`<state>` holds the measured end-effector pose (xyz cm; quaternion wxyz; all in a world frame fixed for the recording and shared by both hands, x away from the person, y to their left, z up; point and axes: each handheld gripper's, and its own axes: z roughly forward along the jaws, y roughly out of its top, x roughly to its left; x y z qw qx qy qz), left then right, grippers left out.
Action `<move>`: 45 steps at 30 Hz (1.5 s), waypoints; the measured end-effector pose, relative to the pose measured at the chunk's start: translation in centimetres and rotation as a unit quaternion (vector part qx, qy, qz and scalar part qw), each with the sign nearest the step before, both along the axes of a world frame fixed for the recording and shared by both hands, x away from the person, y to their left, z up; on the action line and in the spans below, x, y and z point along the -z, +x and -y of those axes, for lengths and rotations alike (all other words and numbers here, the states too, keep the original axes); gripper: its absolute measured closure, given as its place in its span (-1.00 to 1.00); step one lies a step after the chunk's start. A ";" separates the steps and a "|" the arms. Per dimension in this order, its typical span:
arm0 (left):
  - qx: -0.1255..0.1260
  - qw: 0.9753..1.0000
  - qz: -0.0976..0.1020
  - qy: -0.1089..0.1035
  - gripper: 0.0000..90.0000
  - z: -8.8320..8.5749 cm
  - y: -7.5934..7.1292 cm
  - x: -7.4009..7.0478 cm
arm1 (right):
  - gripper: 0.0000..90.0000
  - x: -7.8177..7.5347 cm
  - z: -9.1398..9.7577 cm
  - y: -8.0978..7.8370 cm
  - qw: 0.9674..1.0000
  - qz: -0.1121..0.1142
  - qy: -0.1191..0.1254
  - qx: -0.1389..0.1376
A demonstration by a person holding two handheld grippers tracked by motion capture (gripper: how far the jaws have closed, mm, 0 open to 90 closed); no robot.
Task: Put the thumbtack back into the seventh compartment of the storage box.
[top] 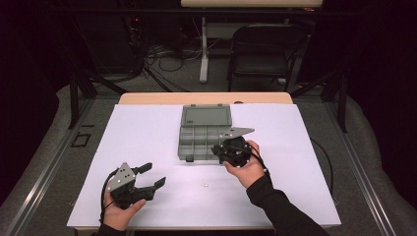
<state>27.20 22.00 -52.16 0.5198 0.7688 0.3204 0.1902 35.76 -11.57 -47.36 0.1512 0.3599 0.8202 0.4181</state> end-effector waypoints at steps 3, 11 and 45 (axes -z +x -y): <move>0.000 1.000 -0.001 0.000 -0.38 0.0 0.0 0.0 | 0.85 0.1 0.1 0.7 1.000 -0.005 -0.002 0.009; 0.001 1.000 -0.001 0.000 -0.38 0.0 0.1 0.0 | 0.85 0.8 -0.4 2.5 0.999 -0.013 -0.020 0.028; 0.000 1.000 -0.010 -0.009 -0.38 -0.1 0.3 0.2 | 0.85 4.3 -2.6 4.9 0.998 -0.027 -0.040 0.049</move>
